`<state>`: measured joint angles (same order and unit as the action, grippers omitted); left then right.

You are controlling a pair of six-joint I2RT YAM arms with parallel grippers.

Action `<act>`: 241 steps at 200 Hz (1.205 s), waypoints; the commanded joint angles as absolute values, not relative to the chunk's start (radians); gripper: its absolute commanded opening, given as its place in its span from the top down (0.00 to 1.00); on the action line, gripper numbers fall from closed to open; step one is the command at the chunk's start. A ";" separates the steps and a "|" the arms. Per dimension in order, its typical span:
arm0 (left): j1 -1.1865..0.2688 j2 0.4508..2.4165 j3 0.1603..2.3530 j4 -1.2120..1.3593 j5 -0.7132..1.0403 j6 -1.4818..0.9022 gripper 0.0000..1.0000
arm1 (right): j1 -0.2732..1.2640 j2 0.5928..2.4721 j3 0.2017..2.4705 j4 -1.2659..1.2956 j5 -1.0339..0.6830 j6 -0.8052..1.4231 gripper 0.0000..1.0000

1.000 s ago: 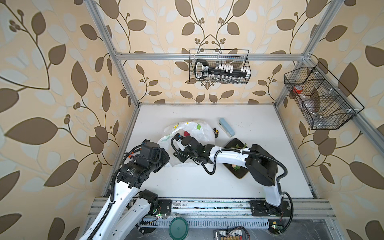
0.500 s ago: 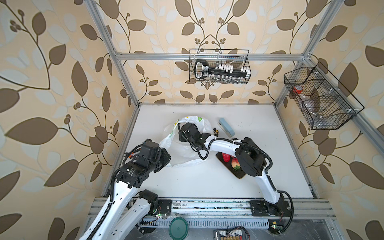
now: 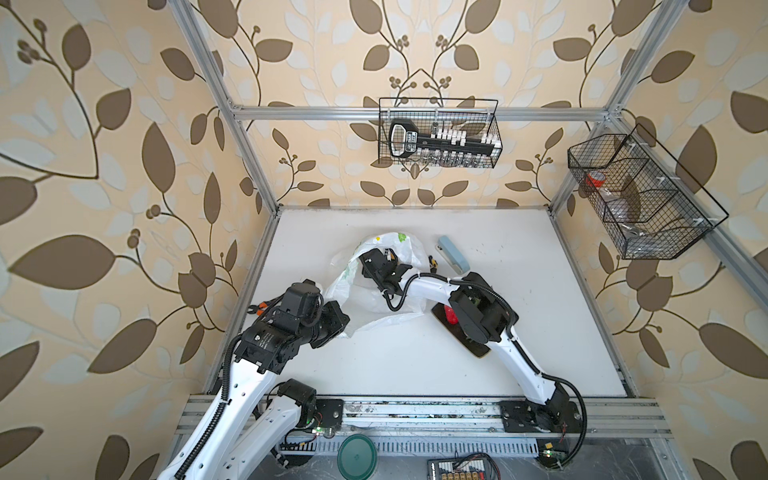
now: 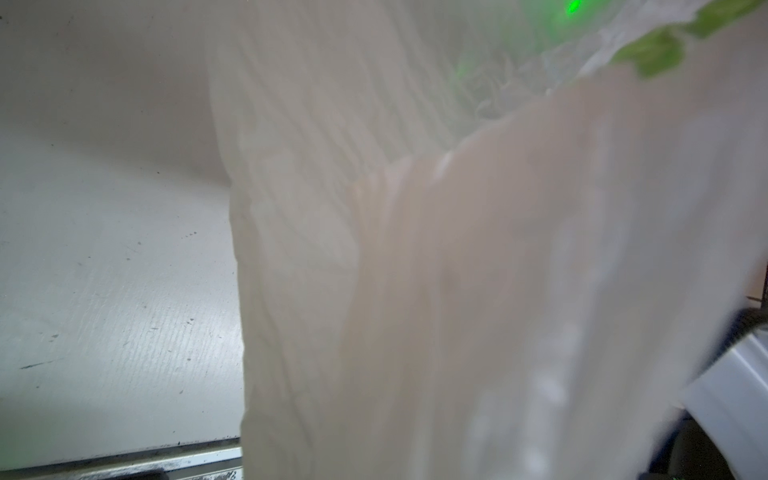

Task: Take the fake fruits out of the plastic bag
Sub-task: 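Grasp the red-yellow fruit with green leaves and stem in the bag, then lift the leafy fruit up out of the bag with the right gripper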

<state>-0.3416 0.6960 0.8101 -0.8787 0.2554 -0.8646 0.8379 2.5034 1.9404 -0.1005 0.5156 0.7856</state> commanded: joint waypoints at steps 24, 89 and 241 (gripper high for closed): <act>-0.351 0.688 0.821 -0.913 0.308 -0.833 1.00 | 0.824 2.565 2.007 -0.123 0.533 0.797 0.34; -0.351 0.679 0.819 -0.898 0.254 -0.880 1.00 | 0.832 2.502 1.952 -0.040 0.473 0.746 0.58; -0.352 0.658 0.791 -0.790 -0.017 -1.041 1.00 | 0.925 1.889 1.322 0.021 -0.231 0.318 0.61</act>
<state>-0.3416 0.6556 0.7998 -0.8181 0.0422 -1.0149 0.9211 1.9800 1.3647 0.0853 -0.1001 0.4408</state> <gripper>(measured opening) 0.048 0.482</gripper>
